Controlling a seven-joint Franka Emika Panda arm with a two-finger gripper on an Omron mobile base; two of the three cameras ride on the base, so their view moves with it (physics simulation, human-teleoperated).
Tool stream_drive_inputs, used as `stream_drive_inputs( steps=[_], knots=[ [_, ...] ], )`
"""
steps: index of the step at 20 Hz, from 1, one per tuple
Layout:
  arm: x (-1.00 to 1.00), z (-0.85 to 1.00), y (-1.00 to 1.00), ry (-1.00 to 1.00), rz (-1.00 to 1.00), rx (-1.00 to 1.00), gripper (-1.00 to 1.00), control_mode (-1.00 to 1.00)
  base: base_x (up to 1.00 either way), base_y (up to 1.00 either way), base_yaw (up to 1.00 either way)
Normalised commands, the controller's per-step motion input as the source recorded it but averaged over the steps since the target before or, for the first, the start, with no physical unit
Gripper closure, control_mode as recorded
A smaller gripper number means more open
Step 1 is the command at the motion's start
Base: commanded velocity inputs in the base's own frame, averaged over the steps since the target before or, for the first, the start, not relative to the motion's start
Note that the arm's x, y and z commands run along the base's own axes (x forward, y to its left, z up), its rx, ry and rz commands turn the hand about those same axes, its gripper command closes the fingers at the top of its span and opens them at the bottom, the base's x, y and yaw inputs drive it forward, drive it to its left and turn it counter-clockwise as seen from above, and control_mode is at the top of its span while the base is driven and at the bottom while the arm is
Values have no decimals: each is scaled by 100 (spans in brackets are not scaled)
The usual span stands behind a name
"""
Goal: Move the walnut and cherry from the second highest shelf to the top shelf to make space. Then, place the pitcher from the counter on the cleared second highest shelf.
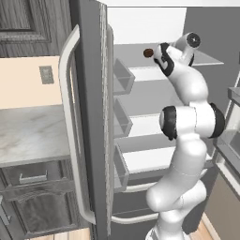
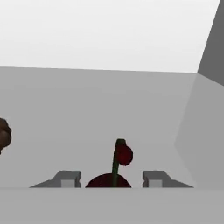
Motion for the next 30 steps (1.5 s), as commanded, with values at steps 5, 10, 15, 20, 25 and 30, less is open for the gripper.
stream_drive_inputs(
  steps=[5,10,15,20,25,30],
  knots=[
    [-18,26,8,-1,0,-2,-100,-100,0,0,0],
    [-70,-6,46,-6,0,-13,-100,-100,0,0,0],
    [-96,-8,29,-5,0,-10,-100,-100,0,0,0],
    [-100,0,16,-3,0,-1,-100,-100,0,0,0],
    [-100,-17,29,3,1,0,-100,-100,0,0,0],
    [-100,-20,33,17,0,0,-100,-100,0,0,0]
  ],
)
